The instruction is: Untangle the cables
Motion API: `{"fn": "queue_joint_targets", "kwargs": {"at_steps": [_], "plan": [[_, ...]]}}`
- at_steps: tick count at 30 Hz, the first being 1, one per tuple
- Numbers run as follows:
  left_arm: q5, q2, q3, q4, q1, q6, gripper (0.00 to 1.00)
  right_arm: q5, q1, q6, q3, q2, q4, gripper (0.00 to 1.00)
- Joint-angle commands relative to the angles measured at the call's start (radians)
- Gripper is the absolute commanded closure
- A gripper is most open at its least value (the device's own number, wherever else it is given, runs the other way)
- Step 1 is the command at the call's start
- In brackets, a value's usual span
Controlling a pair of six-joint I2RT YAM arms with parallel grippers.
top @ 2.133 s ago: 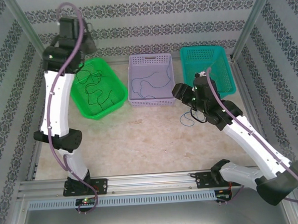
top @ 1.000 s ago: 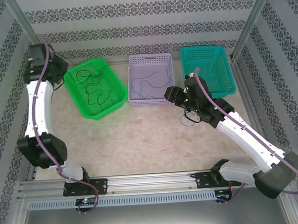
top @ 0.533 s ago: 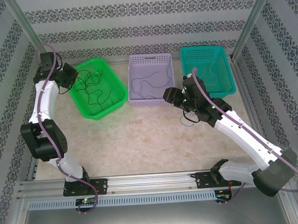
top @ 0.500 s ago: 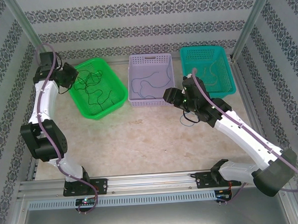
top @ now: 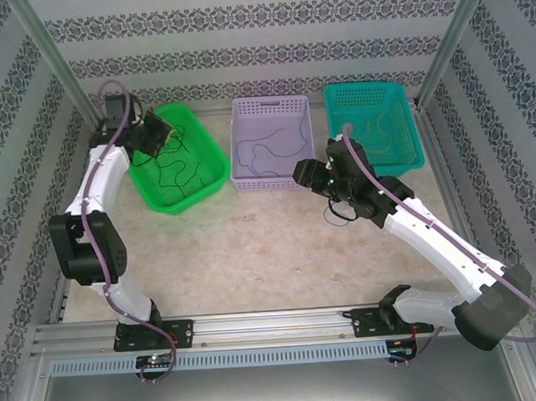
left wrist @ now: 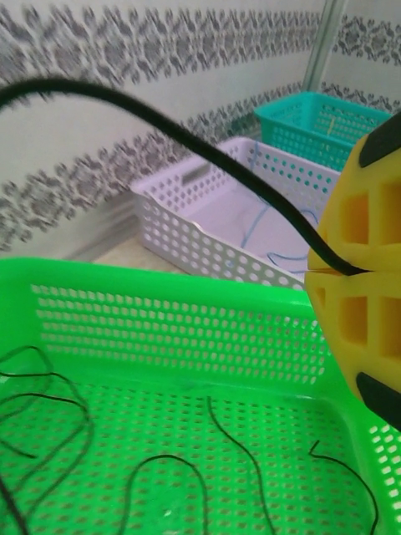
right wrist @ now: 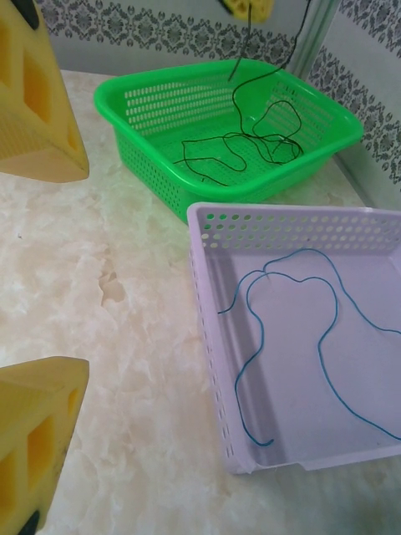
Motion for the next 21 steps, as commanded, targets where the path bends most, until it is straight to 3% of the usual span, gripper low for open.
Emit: {"fn": "queue_joint_targets", "kwargs": {"at_steps": [1,4,6,9,13,16,21], "plan": [[-0.058,0.083,-0.047,0.069,-0.021,-0.037,0.95,-0.011,0.013,0.001,-0.003,0.002,0.017,0.42],[-0.036,0.160,-0.029,0.077,-0.035,-0.051,0.76,-0.006,0.013,-0.002,-0.009,-0.008,0.009,0.42],[-0.033,0.204,0.011,0.040,-0.046,-0.038,0.52,-0.002,0.012,-0.001,-0.015,-0.016,0.004,0.42],[-0.032,0.227,0.076,-0.039,-0.061,-0.011,0.36,0.002,0.008,-0.002,-0.026,-0.028,-0.006,0.42],[-0.027,0.191,0.087,-0.078,-0.068,-0.041,0.25,0.002,-0.007,0.003,-0.048,-0.045,-0.009,0.41],[0.018,0.144,0.083,-0.115,-0.071,-0.095,0.22,-0.005,-0.026,-0.002,-0.061,-0.053,-0.016,0.41],[-0.018,0.006,0.037,-0.195,-0.090,-0.180,0.17,0.023,-0.096,-0.030,-0.090,-0.073,-0.076,0.41]]}}
